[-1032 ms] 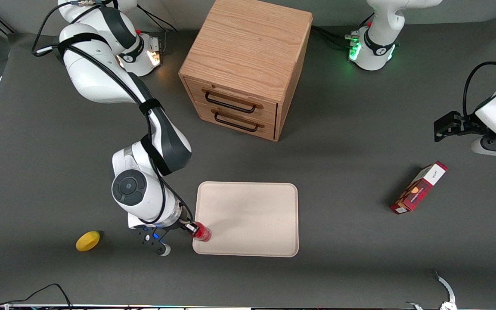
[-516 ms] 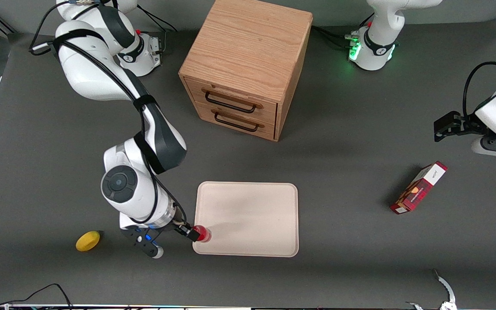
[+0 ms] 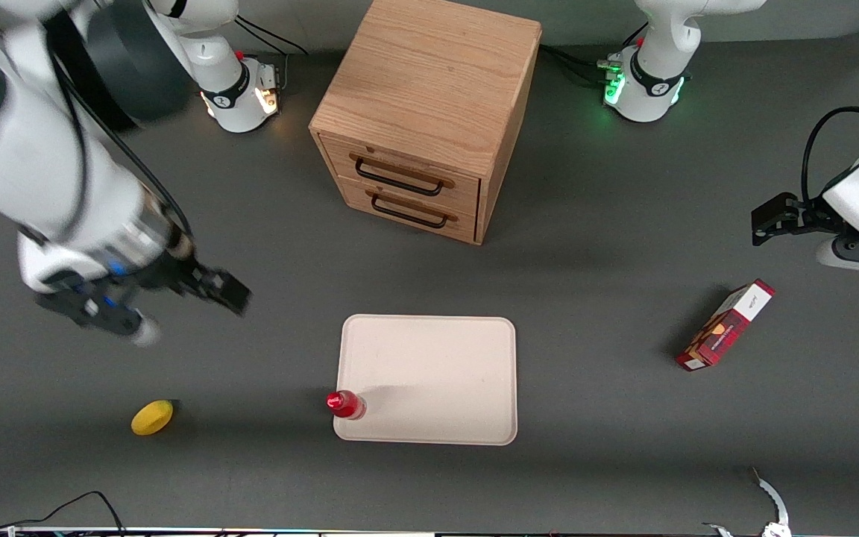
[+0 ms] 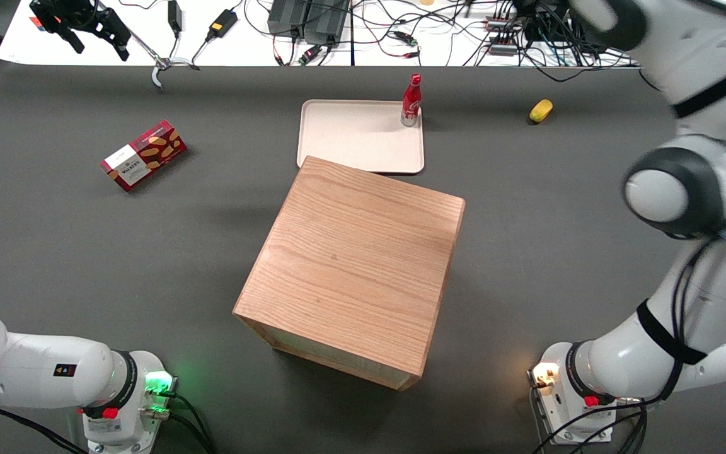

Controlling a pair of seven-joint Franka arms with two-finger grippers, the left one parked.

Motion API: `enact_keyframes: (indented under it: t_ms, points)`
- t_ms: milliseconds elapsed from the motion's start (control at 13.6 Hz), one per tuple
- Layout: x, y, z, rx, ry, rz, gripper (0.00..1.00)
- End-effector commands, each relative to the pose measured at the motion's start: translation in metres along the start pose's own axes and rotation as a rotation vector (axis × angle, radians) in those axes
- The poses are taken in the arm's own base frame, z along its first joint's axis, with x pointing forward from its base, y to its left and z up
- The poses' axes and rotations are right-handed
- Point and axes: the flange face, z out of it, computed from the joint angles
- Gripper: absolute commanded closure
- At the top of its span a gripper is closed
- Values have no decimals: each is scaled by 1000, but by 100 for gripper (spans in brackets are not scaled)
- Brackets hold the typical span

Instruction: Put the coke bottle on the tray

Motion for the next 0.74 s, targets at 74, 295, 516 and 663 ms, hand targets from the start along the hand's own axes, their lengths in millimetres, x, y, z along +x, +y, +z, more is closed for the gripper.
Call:
enact_keyframes:
  t_ms: [74,295,516,663]
  points:
    - [-43,134,-9,-17,-73,-112,0]
    - [-58,213,20,-15,-113,-129,0]
    - [-68,221,67,-5,-85,-124,0]
    - [-66,219,70,-3,-82,-121,0]
